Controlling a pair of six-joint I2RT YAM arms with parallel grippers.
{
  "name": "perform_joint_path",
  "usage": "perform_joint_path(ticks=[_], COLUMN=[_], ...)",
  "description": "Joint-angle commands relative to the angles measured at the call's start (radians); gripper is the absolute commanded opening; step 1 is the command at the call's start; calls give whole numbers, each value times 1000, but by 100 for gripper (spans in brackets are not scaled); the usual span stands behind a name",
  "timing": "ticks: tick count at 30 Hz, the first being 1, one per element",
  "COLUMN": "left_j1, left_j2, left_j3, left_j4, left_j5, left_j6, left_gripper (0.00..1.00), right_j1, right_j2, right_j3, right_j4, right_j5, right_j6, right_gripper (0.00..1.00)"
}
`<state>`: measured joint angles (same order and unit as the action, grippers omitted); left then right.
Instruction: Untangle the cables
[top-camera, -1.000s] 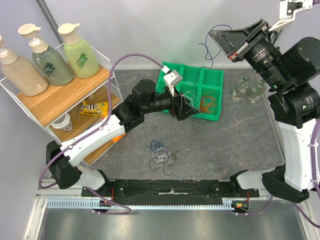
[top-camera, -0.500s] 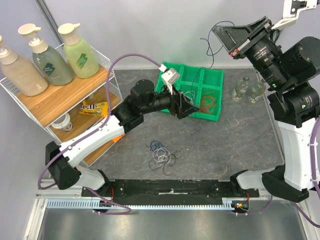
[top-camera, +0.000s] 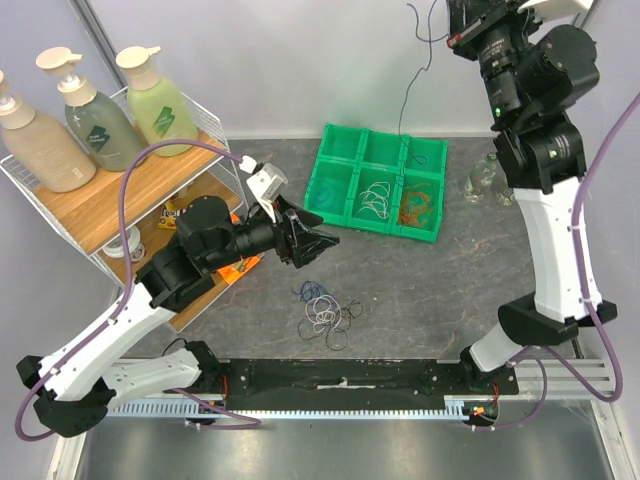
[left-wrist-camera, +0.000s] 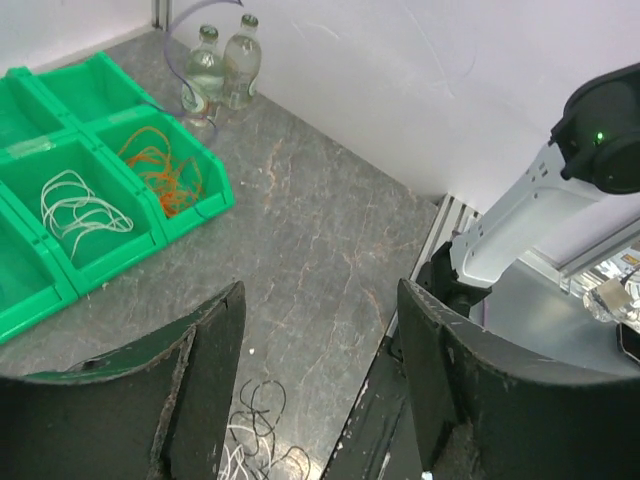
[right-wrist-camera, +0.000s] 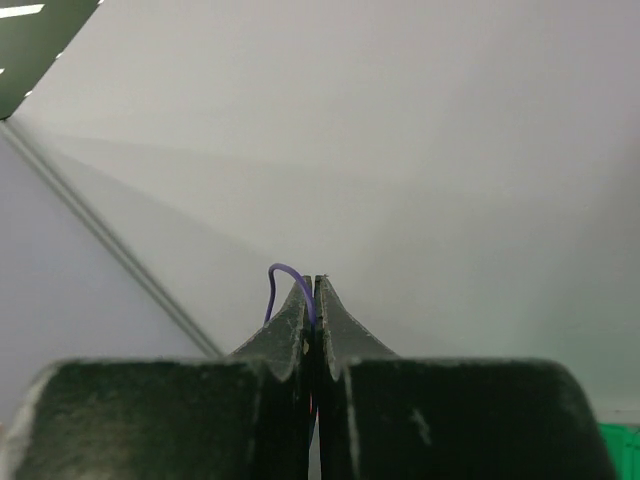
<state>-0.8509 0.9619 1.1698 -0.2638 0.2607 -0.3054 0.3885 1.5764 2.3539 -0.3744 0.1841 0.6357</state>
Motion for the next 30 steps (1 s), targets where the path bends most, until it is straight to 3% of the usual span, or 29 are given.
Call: perform_joint_path(ticks=[1, 6, 18, 25, 30], left_j1=[-4, -2, -2, -4, -4], left_j2=[9, -9, -14, 15, 44], left_j3=[31, 34, 48, 65, 85], left_j4=[-94, -135, -232, -244, -256], left_j5=[-3, 14, -51, -64, -64], left_j6=[34, 43, 61, 77, 101], left_gripper=[68, 68, 73, 73, 73], right_j1=[-52, -102, -201, -244, -244], right_j2=[63, 195, 405, 433, 410], right_j3=[33, 74, 145, 19, -161], right_j4=[208, 367, 506, 525, 517], right_j5=[133, 149, 155, 140, 94], right_j6=[-96, -157, -219, -223, -209], right_gripper=[0, 0, 0, 0, 0])
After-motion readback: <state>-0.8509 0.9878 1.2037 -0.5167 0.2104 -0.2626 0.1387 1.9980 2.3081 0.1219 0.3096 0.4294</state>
